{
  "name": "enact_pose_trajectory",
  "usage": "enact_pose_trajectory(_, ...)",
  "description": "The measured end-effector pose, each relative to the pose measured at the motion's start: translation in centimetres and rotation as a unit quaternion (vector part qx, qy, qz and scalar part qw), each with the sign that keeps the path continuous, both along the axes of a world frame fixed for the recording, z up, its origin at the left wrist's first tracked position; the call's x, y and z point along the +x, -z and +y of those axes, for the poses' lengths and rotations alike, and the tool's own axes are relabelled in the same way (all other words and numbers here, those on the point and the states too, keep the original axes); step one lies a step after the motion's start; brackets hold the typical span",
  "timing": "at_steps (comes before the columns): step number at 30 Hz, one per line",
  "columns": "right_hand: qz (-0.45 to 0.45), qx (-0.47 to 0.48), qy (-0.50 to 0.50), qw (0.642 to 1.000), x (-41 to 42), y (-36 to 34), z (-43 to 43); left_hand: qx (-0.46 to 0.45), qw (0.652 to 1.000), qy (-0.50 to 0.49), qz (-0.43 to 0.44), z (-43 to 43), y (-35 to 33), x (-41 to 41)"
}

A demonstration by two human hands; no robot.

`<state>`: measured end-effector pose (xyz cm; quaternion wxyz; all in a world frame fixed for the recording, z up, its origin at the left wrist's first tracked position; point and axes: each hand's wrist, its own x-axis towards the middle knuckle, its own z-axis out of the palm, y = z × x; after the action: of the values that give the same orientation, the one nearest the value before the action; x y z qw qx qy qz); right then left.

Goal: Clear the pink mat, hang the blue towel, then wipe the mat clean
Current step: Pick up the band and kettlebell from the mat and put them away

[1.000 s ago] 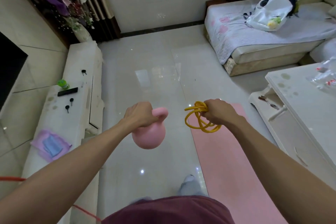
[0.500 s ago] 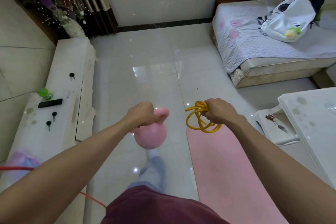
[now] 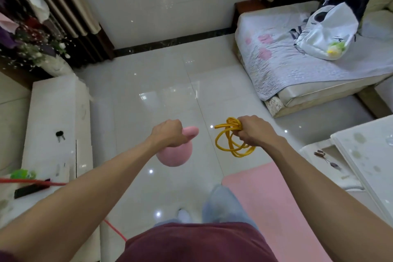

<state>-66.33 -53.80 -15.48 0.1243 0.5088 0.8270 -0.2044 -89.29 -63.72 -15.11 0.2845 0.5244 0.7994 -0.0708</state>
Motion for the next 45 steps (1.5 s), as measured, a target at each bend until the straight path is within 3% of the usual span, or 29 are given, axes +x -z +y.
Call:
enact_pose_trajectory(9, 0.010, -0.004, -0.053, 0.999, -7.5, 0.8, 16.9, -0.040, 0.995, -0.083, -0.044, 14.3, -0.4, -5.1)
enact_pose_trajectory(18, -0.001, 0.022, -0.126, 0.992, -12.3, -0.9, 32.2, -0.022, 0.988, -0.144, -0.048, 28.0, -2.2, -9.6)
enact_pose_trajectory(31, -0.031, -0.010, -0.050, 0.998, -21.8, 1.9, 49.8, -0.089, 0.991, -0.064, -0.077, 48.6, 1.5, -20.4)
enact_pose_trajectory(45, -0.009, -0.024, 0.046, 0.999, -30.7, 0.8, 65.4, -0.048, 0.998, 0.026, -0.022, 69.5, 0.7, -31.1)
